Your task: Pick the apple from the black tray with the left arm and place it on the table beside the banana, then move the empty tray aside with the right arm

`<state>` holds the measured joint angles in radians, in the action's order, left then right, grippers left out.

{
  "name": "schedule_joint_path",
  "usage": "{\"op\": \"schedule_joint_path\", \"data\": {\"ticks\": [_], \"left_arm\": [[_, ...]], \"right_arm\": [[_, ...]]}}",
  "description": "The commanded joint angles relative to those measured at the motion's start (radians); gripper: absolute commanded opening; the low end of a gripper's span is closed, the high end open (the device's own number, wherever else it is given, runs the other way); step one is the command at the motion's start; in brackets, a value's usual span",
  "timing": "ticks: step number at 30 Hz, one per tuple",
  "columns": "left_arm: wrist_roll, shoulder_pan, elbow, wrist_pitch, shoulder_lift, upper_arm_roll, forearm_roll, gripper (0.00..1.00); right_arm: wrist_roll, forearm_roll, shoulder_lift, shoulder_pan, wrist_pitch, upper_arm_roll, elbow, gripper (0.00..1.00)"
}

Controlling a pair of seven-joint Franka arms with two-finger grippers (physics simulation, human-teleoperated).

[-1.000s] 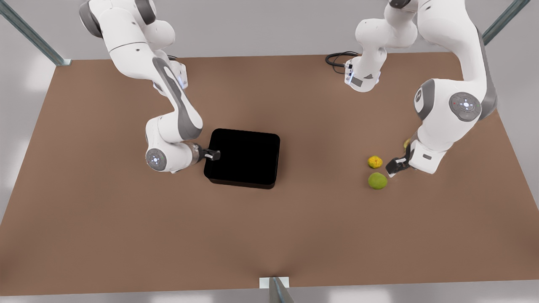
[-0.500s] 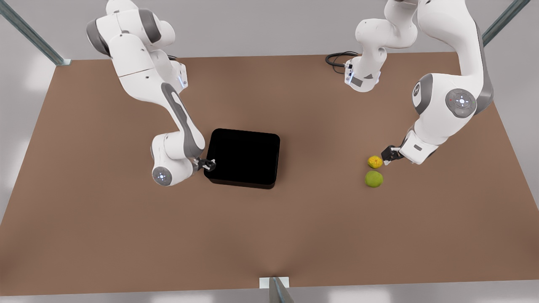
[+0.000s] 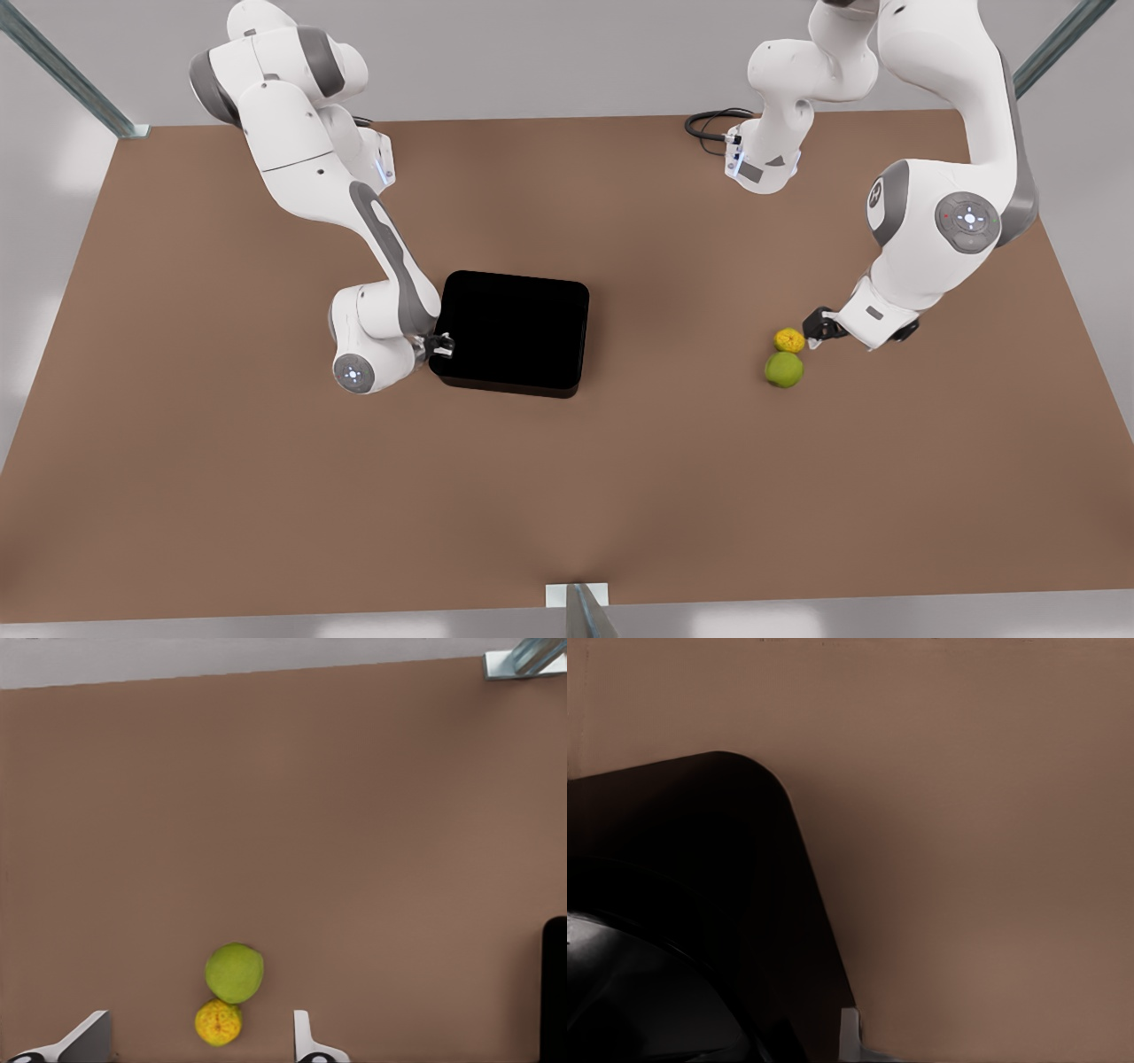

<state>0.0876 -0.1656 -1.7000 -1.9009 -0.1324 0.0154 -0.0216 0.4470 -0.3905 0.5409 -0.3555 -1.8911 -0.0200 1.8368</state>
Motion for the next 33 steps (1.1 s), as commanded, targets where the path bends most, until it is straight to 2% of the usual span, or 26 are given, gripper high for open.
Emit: {"op": "schedule_joint_path", "data": {"ticks": [1,11,16,20,22,28,33], "left_arm": [[-0.072,0.000,0.002,0.002,0.001,0.000,-0.006,1.00],[-0.080,0.005,0.003,0.000,-0.003,0.001,-0.008,1.00],[-0.077,0.005,0.003,0.003,-0.001,0.001,-0.006,1.00],[-0.078,0.005,0.003,0.003,-0.001,0.001,-0.006,1.00],[-0.078,0.005,0.003,0.003,-0.003,0.001,-0.008,1.00],[-0.080,0.005,0.003,0.003,-0.001,0.001,-0.008,1.00],[-0.083,0.014,0.013,0.003,-0.001,0.003,-0.008,1.00]], "right_arm": [[-0.122,-0.001,-0.001,0.001,-0.002,0.000,-0.001,0.36],[-0.122,-0.001,-0.004,0.000,0.021,0.000,-0.010,0.08],[-0.119,0.001,-0.035,0.001,0.194,-0.017,-0.108,0.02],[-0.122,0.047,-0.035,0.000,0.371,-0.064,-0.270,0.02],[-0.160,0.082,-0.035,0.001,0.388,-0.078,-0.314,0.02],[-0.452,0.151,-0.029,0.003,0.454,-0.212,-0.436,0.02],[-0.769,0.145,-0.010,0.020,0.497,-0.354,-0.439,0.00]]}}
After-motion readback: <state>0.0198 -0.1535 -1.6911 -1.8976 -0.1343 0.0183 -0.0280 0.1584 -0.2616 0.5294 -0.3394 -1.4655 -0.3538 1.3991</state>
